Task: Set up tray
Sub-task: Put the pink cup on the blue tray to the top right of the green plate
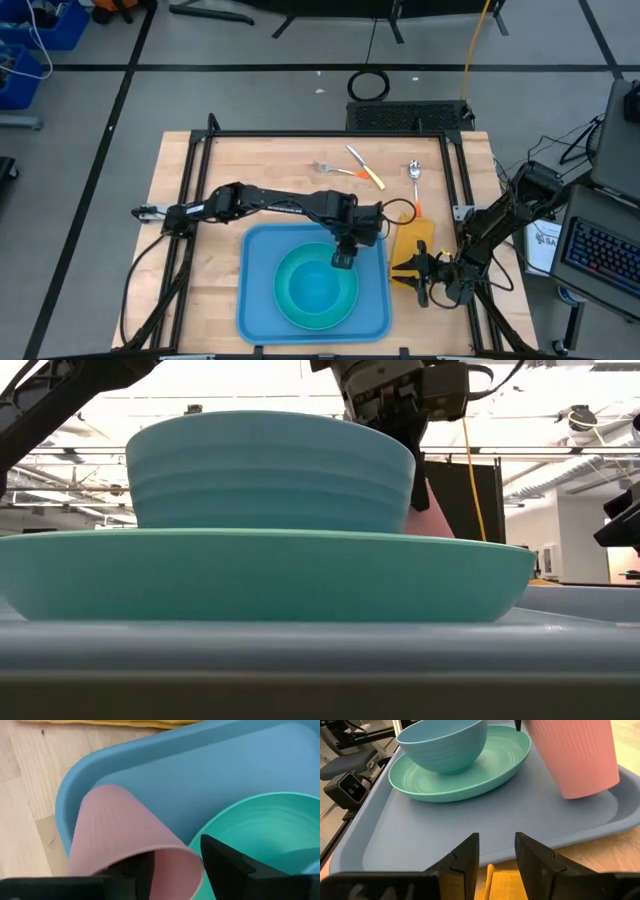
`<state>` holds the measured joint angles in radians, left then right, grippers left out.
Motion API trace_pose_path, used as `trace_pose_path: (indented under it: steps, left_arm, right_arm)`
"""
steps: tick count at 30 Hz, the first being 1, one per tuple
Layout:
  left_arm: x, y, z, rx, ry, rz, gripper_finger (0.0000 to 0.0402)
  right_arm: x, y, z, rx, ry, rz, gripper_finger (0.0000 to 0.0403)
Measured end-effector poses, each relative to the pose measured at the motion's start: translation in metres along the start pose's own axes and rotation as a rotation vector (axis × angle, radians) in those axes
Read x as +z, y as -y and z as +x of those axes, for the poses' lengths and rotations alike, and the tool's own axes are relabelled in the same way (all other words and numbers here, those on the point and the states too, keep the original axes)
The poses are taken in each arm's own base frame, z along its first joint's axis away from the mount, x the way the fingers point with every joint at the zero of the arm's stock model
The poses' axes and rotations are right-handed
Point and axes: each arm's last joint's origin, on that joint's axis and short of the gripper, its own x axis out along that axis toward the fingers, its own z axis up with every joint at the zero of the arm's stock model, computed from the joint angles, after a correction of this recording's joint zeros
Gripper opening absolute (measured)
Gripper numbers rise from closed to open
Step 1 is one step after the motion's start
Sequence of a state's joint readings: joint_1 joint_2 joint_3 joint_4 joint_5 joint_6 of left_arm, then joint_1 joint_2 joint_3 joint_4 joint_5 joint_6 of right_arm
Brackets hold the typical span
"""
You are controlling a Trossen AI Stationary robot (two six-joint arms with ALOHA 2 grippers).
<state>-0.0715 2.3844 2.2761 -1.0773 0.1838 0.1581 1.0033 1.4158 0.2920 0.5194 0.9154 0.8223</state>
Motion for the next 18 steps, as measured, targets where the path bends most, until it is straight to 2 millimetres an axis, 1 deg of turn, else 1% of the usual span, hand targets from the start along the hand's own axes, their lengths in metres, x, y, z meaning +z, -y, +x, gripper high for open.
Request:
trace_pose_path:
  steps: [3,8,11,18]
  left_arm:
    - [0.002,0.001,-0.007,0.004,0.024,0.006,0.0163]
    - [0.003,0.001,-0.012,0.007,0.033,0.018,0.0163]
    - [0.007,-0.001,-0.016,0.018,0.081,0.027,0.0163]
    - [0.009,-0.009,-0.017,0.038,0.117,0.025,0.0163]
  right_arm:
    - [0.0,0.0,0.0,0.0,0.0,0.0,0.0114]
    - [0.0,0.0,0.0,-0.001,-0.001,-0.002,0.0114]
    - [0.0,0.0,0.0,-0.003,-0.002,-0.003,0.0114]
    - [0.0,0.0,0.0,-0.003,-0.002,-0.001,0.0114]
